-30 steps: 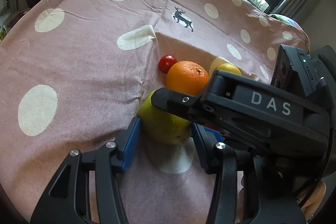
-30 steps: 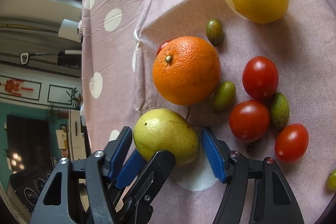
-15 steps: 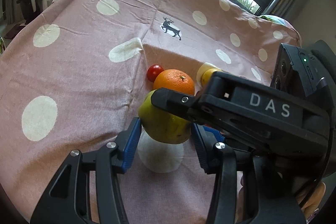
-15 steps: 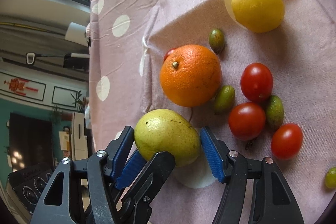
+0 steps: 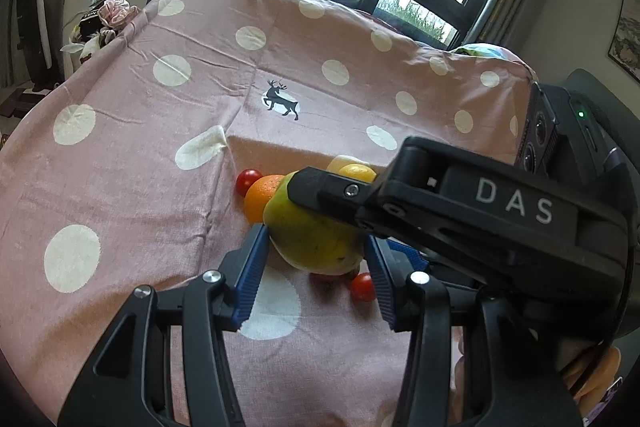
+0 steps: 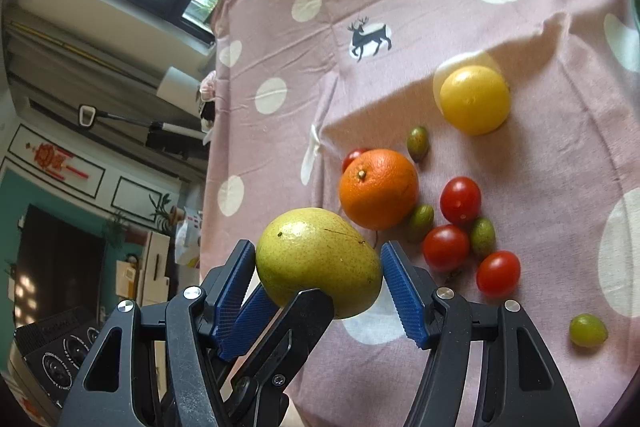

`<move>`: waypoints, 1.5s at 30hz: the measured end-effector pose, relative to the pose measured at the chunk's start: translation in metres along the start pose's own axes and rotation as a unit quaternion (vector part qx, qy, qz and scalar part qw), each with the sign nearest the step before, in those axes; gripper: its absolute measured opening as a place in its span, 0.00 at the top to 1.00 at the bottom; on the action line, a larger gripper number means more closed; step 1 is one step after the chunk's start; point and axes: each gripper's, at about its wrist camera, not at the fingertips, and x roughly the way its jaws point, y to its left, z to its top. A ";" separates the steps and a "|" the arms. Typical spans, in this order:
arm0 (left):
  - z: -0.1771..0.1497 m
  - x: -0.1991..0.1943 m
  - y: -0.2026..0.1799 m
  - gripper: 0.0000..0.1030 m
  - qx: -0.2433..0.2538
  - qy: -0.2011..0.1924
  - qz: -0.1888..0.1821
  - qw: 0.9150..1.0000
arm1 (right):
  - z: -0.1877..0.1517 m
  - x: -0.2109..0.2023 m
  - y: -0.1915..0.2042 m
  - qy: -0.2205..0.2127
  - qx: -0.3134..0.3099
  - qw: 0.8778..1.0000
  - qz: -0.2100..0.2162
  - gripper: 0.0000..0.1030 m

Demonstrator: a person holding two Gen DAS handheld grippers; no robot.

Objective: Organize fruits
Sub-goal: 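Carry the pear in the right tool over the green bowl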

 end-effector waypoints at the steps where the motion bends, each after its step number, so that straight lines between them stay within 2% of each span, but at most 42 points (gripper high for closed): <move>1: 0.001 -0.001 -0.002 0.54 0.002 -0.003 -0.002 1.000 | 0.000 -0.003 0.001 -0.005 -0.001 1.000 0.000 0.34; 13: 0.002 -0.011 -0.029 0.53 0.035 -0.032 -0.030 0.998 | 0.002 -0.037 0.002 -0.054 -0.009 0.998 0.005 0.34; 26: 0.003 -0.009 -0.060 0.53 0.068 -0.040 -0.066 0.995 | 0.003 -0.072 -0.012 -0.100 0.004 0.995 -0.004 0.34; 45: 0.001 0.011 -0.120 0.53 0.126 -0.023 -0.120 0.985 | 0.007 -0.127 -0.052 -0.161 0.039 0.986 -0.020 0.34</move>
